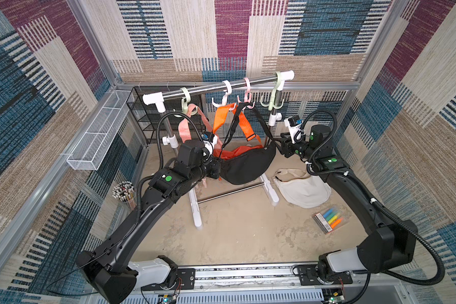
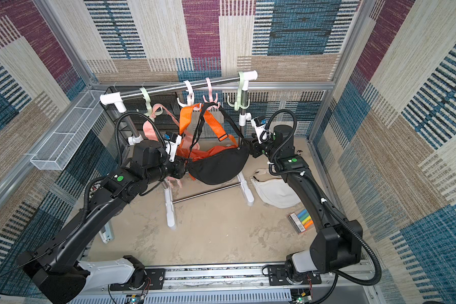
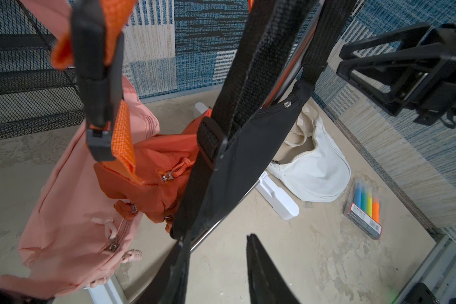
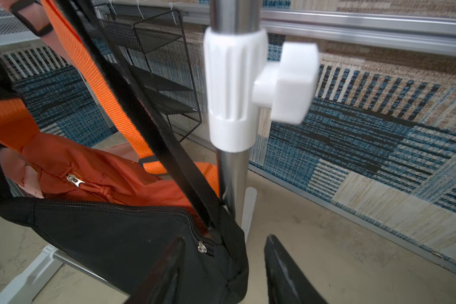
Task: Take the bag off the hook
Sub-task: Pick up the bag from the hook.
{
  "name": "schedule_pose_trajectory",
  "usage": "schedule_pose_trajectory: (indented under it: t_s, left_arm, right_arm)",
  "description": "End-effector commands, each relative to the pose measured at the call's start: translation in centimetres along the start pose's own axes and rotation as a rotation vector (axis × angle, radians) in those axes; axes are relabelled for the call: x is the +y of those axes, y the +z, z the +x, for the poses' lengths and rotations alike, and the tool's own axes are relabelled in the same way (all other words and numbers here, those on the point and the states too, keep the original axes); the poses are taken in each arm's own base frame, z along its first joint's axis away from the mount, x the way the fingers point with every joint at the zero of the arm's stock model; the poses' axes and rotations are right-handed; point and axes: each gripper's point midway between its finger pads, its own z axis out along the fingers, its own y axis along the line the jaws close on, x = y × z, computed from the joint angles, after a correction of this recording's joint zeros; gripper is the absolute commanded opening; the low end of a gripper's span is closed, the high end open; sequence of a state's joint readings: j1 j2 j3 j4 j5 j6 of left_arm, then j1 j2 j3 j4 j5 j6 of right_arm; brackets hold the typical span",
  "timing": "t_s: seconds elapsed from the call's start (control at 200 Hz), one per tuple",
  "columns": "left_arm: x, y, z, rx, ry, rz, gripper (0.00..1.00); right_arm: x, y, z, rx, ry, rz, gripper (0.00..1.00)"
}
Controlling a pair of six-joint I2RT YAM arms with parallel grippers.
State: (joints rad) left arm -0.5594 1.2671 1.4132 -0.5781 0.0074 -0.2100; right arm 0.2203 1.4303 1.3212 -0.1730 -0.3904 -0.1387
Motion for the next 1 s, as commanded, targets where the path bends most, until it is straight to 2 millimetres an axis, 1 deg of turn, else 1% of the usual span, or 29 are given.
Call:
schedule_pose_trajectory:
  t_s: [0.0,0.125,0.255,0.371,0.536,0.611,0.786,0.997]
  left_arm:
    - [-0.2,0.1,-0.9,-0.034,0.009,0.013,0.38]
    - [-0.2,0.3,-0.6,-0.019,0.017,0.024,0.38]
    - [0.1,0.5,-0.3,-0.009,0.014,0.012,0.38]
    - [0.2,0.7,-0.1,-0.001,0.009,0.014,0.38]
    - [0.7,1.1,0.6,0.019,0.01,-0.001,0.37]
    - [0.9,1.3,0.7,0.024,0.004,-0.013,0.36]
    - [1.3,1.8,0.9,0.032,-0.011,-0.028,0.32]
    - [1.8,2.1,1.1,0.041,-0.022,-0.042,0.32]
  right_arm:
    - [0.1,0.3,-0.7,-0.026,-0.07,-0.015,0.5]
    - [0.1,0.4,-0.3,-0.028,-0.081,-0.014,0.5]
    - [0.7,0.6,0.0,-0.034,-0.074,-0.054,0.53]
    - [0.5,1.0,0.5,-0.029,-0.067,-0.046,0.53]
    - [0.5,1.0,0.2,-0.053,-0.07,-0.043,0.53]
    - [0.4,1.2,0.4,-0.052,-0.073,-0.048,0.53]
    - [0.2,1.7,0.9,-0.034,-0.084,-0.041,0.52]
    - [0.0,2.1,1.3,-0.023,-0.1,-0.04,0.49]
